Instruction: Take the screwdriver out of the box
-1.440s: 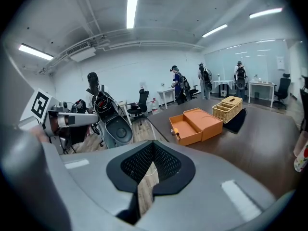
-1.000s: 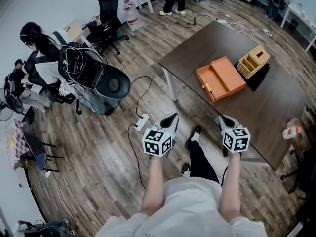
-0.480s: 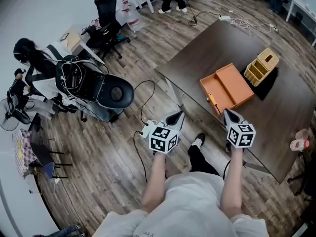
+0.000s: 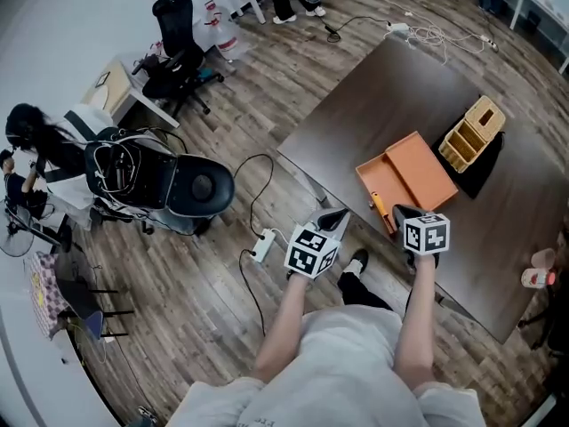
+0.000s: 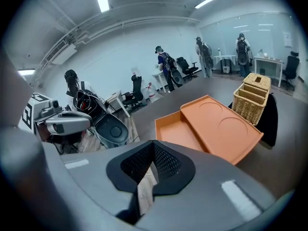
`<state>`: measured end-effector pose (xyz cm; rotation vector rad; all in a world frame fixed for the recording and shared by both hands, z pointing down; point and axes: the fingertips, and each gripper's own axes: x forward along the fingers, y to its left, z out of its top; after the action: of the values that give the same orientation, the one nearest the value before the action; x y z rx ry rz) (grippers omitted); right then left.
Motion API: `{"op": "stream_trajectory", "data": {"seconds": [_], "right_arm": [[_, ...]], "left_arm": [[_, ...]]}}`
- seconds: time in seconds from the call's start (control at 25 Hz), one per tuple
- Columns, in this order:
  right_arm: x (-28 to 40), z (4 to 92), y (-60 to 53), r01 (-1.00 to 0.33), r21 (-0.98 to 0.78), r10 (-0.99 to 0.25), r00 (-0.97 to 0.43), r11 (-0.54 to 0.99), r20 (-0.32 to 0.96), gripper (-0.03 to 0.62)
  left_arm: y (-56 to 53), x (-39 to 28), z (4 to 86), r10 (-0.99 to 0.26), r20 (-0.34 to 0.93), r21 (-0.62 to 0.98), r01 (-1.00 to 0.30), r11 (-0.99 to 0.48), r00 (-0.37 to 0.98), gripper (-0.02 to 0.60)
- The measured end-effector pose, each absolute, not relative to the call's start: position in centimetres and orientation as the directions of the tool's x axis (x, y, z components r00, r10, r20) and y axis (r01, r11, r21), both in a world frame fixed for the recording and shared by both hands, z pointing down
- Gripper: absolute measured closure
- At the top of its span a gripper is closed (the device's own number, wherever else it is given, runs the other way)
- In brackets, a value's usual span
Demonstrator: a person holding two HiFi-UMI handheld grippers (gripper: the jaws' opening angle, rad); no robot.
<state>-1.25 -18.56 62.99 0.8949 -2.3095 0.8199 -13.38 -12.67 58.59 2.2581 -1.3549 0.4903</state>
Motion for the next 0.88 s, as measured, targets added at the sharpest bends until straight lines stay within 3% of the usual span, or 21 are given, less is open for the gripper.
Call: {"op": "stream_trajectory", "data": {"seconds": [0.4,0.8,0.88], "right_arm": [[-1.6,68.1,-20.3,-0.703,-0.389,-0.305,-0.646,0.596,0.700,0.592],[-2.5,72.3,-19.6,-0.585,-0.499,-0.040,-0.673,0.639,0.739,0.589],[-2.7,72.6,-19.5,-0.567,-0.546,-0.006,-0.697,0.617,0.717,0.556]], "left_arm": [[-17.9,-11.4,61.8,-0.638,0.566,0.210,-0.839,-0.502,0.523,0.528],[-22.0,-9.3,64.8,-0.544,0.618,0.193,-0.780,-0.595,0.567,0.528],[-23.0,-9.1,64.9,-0.543,0.618,0.187,-0.777,-0.602,0.569,0.528]]}}
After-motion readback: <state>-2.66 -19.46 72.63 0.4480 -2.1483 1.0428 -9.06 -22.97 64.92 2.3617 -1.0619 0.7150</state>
